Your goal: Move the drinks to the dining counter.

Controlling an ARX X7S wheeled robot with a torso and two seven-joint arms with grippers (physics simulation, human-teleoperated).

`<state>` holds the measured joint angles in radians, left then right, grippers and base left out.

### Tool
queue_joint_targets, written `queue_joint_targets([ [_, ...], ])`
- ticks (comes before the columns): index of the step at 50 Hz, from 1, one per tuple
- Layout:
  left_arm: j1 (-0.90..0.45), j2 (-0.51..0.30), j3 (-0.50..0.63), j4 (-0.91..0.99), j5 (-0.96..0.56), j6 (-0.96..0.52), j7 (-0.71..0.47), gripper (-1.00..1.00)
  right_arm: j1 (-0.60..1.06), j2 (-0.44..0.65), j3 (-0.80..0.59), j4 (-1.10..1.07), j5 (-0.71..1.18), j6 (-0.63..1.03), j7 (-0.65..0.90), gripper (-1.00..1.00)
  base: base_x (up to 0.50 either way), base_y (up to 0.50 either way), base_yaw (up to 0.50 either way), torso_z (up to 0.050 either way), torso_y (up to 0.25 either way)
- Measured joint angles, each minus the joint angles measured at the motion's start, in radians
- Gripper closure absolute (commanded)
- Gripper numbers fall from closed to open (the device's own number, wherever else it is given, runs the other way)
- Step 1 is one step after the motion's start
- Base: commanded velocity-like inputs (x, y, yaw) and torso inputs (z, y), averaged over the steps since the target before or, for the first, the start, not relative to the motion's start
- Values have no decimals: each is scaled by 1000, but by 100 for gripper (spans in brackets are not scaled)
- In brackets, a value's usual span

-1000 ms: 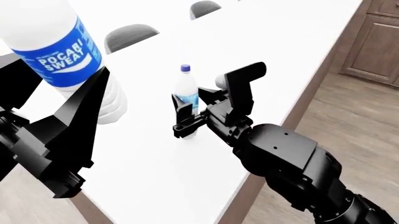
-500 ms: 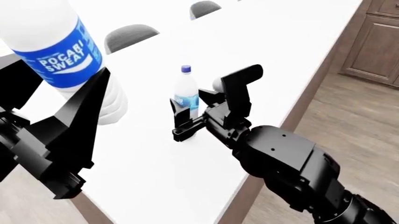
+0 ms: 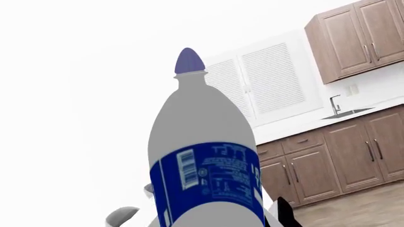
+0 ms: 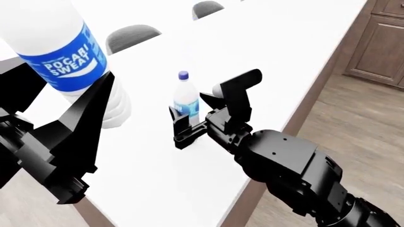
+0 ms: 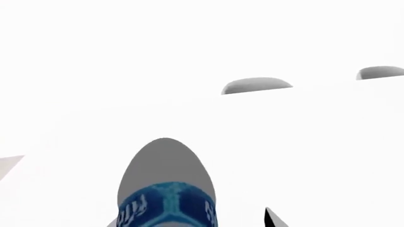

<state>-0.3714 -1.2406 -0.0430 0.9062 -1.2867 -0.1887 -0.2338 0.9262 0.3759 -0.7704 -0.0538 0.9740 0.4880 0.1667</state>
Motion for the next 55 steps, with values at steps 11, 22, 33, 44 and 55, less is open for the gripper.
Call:
queue_joint_targets([
  [11,2,4,2,3,4,-4,4,100,-8,10,6,-19,14,-4,2,-100,0,0,0,0,0],
  [22,-1,8,8,3,7,-9,7,100,-9,18,12,-41,24,-5,8,-100,0,0,0,0,0],
  [33,-11,14,18,3,10,-17,10,100,-3,28,23,-70,43,2,23,-100,0,0,0,0,0],
  [44,-29,25,39,2,16,-30,13,100,9,41,45,-140,79,13,51,-100,0,0,0,0,0],
  [55,-31,34,47,-1,23,-36,16,100,27,53,66,-230,120,25,85,-100,0,0,0,0,0],
])
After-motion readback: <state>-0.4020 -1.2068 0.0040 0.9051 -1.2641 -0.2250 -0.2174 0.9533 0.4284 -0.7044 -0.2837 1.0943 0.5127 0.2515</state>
